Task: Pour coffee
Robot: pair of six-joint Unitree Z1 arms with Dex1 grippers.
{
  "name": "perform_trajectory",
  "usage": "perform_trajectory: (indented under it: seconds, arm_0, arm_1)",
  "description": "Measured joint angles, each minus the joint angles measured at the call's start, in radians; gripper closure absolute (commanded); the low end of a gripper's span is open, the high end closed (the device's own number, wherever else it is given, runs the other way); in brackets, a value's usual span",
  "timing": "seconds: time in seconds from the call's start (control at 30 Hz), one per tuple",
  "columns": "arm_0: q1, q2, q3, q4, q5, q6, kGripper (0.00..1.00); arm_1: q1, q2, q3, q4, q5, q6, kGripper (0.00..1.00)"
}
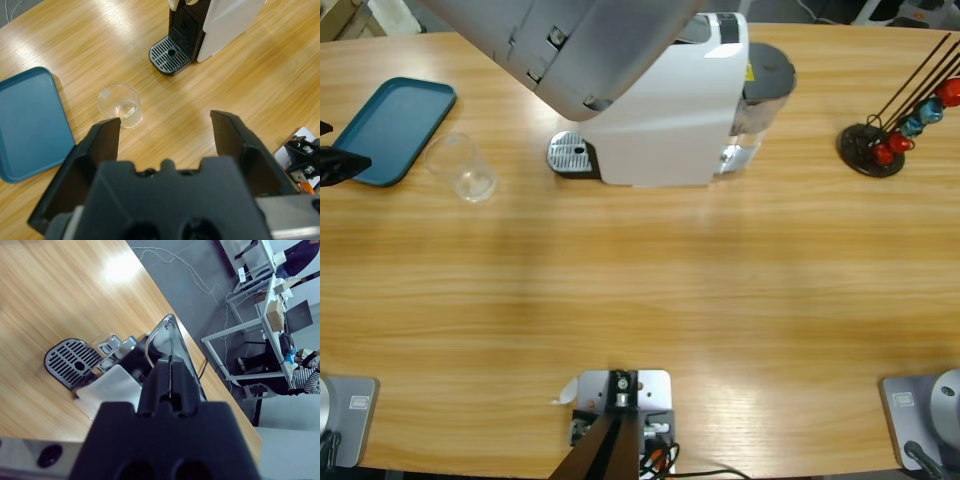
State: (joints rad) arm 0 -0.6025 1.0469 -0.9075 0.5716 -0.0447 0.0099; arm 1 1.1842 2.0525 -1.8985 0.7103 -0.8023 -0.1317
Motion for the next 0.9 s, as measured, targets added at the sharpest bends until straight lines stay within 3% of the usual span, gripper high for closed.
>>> perform_trajectory:
  seconds: [0.9]
  arm_0:
    - [0.000, 0.008, 0.000, 0.000, 0.000, 0.000, 0.230]
  arm_1:
    - [-0.042, 0.023, -0.002, -0.028, 0.031, 0.040, 1.000]
